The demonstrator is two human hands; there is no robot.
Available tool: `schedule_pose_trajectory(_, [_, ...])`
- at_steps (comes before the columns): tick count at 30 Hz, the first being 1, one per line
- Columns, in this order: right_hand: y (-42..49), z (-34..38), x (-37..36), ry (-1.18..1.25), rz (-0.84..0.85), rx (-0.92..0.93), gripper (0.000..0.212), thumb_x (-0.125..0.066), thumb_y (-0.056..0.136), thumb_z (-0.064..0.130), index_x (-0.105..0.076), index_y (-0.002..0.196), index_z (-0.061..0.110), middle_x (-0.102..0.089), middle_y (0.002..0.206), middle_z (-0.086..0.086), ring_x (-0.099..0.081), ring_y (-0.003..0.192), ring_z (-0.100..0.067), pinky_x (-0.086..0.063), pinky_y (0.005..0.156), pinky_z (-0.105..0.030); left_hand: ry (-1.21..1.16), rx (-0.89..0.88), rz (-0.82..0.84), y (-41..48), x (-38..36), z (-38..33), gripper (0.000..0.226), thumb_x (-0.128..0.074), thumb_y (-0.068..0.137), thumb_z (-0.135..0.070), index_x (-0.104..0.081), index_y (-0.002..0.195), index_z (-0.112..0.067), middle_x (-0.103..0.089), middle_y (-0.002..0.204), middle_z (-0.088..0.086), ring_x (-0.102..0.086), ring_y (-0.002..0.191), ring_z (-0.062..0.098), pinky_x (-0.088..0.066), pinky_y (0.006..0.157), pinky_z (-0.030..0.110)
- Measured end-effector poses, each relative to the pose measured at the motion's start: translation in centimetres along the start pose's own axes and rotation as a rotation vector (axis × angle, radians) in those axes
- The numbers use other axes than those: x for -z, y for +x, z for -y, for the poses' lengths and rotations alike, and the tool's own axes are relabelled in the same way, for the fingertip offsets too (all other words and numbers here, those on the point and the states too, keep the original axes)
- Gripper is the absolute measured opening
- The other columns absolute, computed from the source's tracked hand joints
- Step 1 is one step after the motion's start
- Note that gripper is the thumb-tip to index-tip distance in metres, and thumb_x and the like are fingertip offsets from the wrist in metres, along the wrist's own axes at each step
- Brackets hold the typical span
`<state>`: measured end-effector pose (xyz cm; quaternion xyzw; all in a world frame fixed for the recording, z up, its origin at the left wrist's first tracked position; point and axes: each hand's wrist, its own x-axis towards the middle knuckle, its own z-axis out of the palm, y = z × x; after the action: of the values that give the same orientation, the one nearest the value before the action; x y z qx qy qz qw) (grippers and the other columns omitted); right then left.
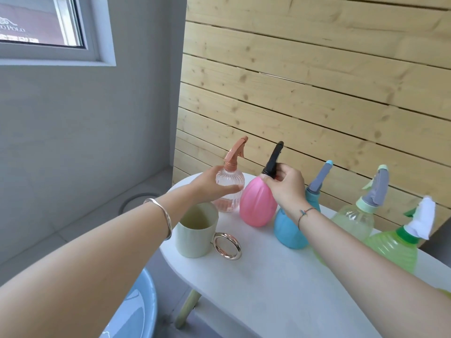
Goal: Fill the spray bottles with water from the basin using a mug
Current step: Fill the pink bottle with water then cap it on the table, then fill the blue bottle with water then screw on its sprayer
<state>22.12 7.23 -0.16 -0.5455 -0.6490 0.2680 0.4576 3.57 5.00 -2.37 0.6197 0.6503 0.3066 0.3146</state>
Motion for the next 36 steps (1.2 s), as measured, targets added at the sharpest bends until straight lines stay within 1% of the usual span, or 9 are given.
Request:
schedule_pose_trajectory(6, [-0.7,1.3,2.0,-0.108,0.124,-0.033,0.031,-0.070,0.083,0.011,-0.064,0.113,0.006,-0.065,0.121,-0.012,-0.058,0.117,-0.028,-0.045,0.100,-0.035,-0.030,-0.016,-0.083,-1.5,-0.1,-1.1,0.071,-0.064,0.089,-0.049,-0.037,0.148,-0.020,-0.044,0.151,0.002,-0.042,0.137,0.020,-0.034,0.098,0.026])
schedule_pose_trajectory(9, [-2.5,3.4,3.9,-0.051,0.126,0.036,0.050,-0.066,0.087,0.007,-0.050,0.134,0.003,-0.053,0.138,-0.007,-0.050,0.128,-0.018,-0.037,0.091,-0.006,-0.057,-0.080,-0.147,-2.9,-0.5,-1.7,0.065,-0.065,0.091,-0.044,-0.040,0.146,-0.019,-0.045,0.150,-0.002,-0.040,0.139,0.016,-0.031,0.102,0.024])
schedule_pose_trajectory(11, [-4.5,4.3,5.5,0.036,0.181,0.122,0.050,-0.066,0.087,0.006,-0.051,0.134,0.007,-0.055,0.134,-0.002,-0.051,0.125,-0.010,-0.037,0.085,0.004,-0.079,-0.133,-0.171,-4.2,-1.2,-2.6,0.063,-0.065,0.090,-0.042,-0.043,0.144,-0.019,-0.048,0.148,-0.004,-0.041,0.138,0.014,-0.029,0.100,0.020])
schedule_pose_trajectory(15, [-7.5,3.7,8.3,0.107,-0.040,0.243,0.032,-0.068,0.084,0.002,-0.062,0.110,0.021,-0.064,0.114,0.009,-0.059,0.107,0.002,-0.048,0.091,-0.012,-0.123,-0.206,-0.219,-6.5,-2.9,-4.7,0.059,-0.065,0.091,-0.041,-0.044,0.143,-0.019,-0.047,0.147,-0.005,-0.039,0.138,0.011,-0.031,0.103,0.022])
schedule_pose_trajectory(18, [-8.0,1.3,9.1,-0.052,-0.245,0.191,0.036,-0.074,0.079,0.007,-0.049,0.104,0.016,-0.052,0.111,0.002,-0.051,0.099,-0.009,-0.040,0.081,-0.007,-0.170,-0.259,-0.194,-7.8,-4.7,-5.8,0.051,-0.064,0.093,-0.035,-0.047,0.139,-0.020,-0.051,0.141,-0.008,-0.042,0.133,0.007,-0.032,0.101,0.019])
schedule_pose_trajectory(24, [-5.6,-1.9,7.7,-0.050,-0.101,-0.220,0.063,-0.068,0.087,0.028,-0.037,0.138,0.006,-0.041,0.140,-0.007,-0.043,0.126,-0.020,-0.030,0.090,-0.021,-0.261,-0.225,-0.209,-9.7,-7.5,-6.8,0.051,-0.064,0.094,-0.033,-0.047,0.139,-0.020,-0.051,0.140,-0.007,-0.043,0.124,0.005,-0.030,0.095,0.017])
schedule_pose_trajectory(27, [-5.2,-2.0,7.1,0.011,-0.038,-0.180,0.042,-0.062,0.092,0.023,-0.051,0.130,0.010,-0.054,0.130,-0.003,-0.047,0.105,-0.010,-0.032,0.084,-0.020,-0.286,-0.196,-0.223,-10.8,-8.5,-6.8,0.052,-0.063,0.094,-0.033,-0.046,0.141,-0.019,-0.050,0.143,-0.007,-0.043,0.131,0.008,-0.031,0.098,0.018])
schedule_pose_trajectory(31, [-6.1,-2.3,7.5,0.041,-0.090,-0.064,0.025,-0.068,0.087,0.015,-0.062,0.112,0.015,-0.061,0.107,0.005,-0.056,0.111,-0.013,-0.035,0.088,-0.019,-0.311,-0.171,-0.209,-12.8,-9.5,-6.5,0.061,-0.068,0.091,-0.032,-0.041,0.144,-0.020,-0.045,0.147,-0.008,-0.041,0.135,0.010,-0.032,0.101,0.019])
schedule_pose_trajectory(36, [-9.8,0.0,9.9,0.124,-0.118,0.096,0.013,-0.073,0.083,0.027,-0.065,0.092,0.022,-0.065,0.086,0.010,-0.058,0.088,-0.011,-0.041,0.077,-0.019,-0.298,-0.174,-0.133,-15.6,-10.7,-6.4,0.104,-0.086,0.069,-0.045,-0.026,0.151,-0.027,-0.034,0.149,-0.016,-0.035,0.135,0.004,-0.032,0.110,0.025])
